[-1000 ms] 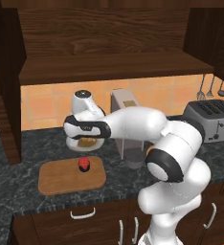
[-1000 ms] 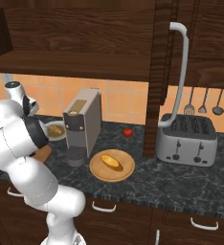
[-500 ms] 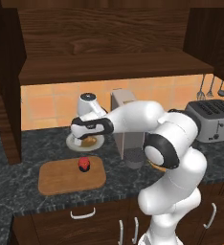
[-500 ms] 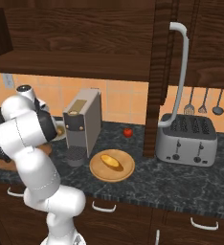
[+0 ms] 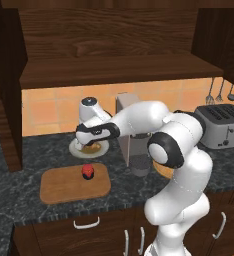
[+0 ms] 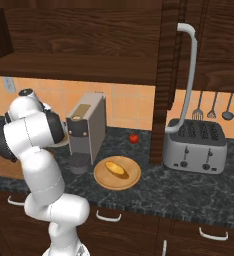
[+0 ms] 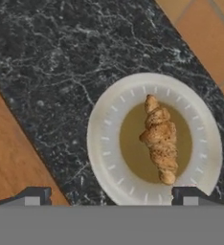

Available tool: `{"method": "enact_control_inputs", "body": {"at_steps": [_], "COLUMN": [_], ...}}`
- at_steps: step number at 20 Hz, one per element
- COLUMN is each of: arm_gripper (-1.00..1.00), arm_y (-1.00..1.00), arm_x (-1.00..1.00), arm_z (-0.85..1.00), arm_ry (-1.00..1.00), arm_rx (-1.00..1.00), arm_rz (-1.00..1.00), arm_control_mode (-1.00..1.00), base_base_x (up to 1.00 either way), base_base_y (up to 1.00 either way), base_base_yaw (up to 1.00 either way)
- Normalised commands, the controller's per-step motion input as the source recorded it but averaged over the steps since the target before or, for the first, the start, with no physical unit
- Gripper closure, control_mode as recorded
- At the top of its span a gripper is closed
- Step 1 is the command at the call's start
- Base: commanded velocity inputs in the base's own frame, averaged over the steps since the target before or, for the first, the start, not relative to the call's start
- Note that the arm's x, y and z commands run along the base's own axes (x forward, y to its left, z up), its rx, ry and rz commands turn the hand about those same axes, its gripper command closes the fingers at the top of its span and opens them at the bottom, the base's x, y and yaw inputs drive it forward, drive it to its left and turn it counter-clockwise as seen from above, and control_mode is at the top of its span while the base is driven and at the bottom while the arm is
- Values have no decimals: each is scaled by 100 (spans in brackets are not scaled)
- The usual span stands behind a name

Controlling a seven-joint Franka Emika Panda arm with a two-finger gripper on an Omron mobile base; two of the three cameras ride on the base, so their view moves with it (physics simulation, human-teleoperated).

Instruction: From the different types of pastries on the counter, select a croissant and place it on the cutting board. Then retrieve a jar of jam from the cabinet and place it alongside the croissant on the cutting board.

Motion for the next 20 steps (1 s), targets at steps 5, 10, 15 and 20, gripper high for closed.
{"method": "enact_control_inputs", "body": {"at_steps": [5,10,15,20], "arm_gripper": [-100,-100,-100,-100], "arm_y": [-34,-24,0,1], "arm_x": [12,64,67,25], "arm_z": [-8,-7,-7,-19], "arm_ry": [4,10,3,6], "arm_rx": [1,4,0,0], "arm_rz": [-8,0,1,3], "arm_control_mode": [-100,-100,-100,-100], "base_base_x": [0,0,0,0], "base_base_y": [0,0,0,0], "base_base_yaw": [0,0,0,0]}}
